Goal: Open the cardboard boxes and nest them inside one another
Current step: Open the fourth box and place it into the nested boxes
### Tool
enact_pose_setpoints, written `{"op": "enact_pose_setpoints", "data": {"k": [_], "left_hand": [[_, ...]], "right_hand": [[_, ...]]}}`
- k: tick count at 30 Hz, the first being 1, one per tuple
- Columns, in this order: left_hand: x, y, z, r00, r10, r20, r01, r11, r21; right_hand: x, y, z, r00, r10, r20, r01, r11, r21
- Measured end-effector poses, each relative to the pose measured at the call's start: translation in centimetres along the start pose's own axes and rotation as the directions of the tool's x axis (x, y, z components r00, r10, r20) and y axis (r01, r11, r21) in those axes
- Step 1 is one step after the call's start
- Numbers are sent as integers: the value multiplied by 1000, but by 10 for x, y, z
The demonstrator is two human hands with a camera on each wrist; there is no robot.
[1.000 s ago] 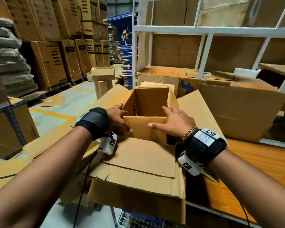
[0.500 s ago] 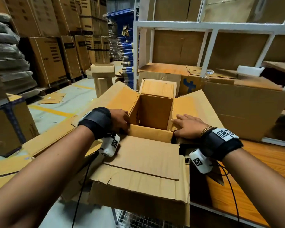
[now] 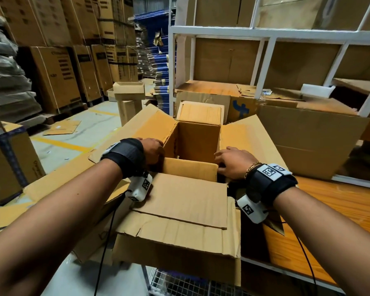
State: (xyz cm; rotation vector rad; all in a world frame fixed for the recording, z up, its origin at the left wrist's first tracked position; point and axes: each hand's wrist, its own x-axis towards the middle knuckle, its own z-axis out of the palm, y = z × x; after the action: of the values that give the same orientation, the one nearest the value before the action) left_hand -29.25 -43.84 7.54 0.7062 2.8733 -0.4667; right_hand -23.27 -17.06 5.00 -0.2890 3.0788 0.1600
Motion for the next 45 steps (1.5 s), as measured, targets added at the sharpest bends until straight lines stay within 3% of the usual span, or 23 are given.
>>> {"op": "enact_pose_setpoints", "data": {"k": [4,7,11,14,17,20,25,28,35,39,42,45], "left_hand": [[3,-8,-1,997,-52,-62,46,993,-104],[3,-22,-9,978,-141,-154,91,951,-296],[-7,-36,-23,960,-136,-246,-7,863,-505],[-15,-28,-14,990,-71,-124,11,902,-431],[-17,-10,4,998,18,52,-7,982,-191],[-18,-2,3,997,5,81,4,993,-116],[-29,-4,-6,988,-128,87,144,969,-201],[-41,-8,-3,965,-197,176,226,959,-171],[-60,-5,18,939,-178,295,264,922,-284],[-70,-4,27,930,-95,355,196,945,-261],[-72,0,32,928,-109,357,198,955,-223],[-70,4,34,937,-130,325,205,956,-209]], "right_hand": [[1,8,-7,995,9,-96,4,991,135],[7,15,-19,980,62,-192,-2,954,301],[20,27,-30,975,73,-208,18,914,406],[16,26,-23,999,-14,-52,34,917,398],[5,17,1,986,-31,165,13,994,109],[2,10,12,989,-2,145,-1,1000,25],[-4,20,3,996,-10,89,-3,988,152],[-17,34,-2,998,55,41,-62,981,186],[-51,32,13,989,96,111,-118,970,214],[-74,37,15,989,-28,148,-12,965,262],[-84,43,23,981,-116,159,86,979,183],[-83,44,27,977,-130,170,103,982,160]]}}
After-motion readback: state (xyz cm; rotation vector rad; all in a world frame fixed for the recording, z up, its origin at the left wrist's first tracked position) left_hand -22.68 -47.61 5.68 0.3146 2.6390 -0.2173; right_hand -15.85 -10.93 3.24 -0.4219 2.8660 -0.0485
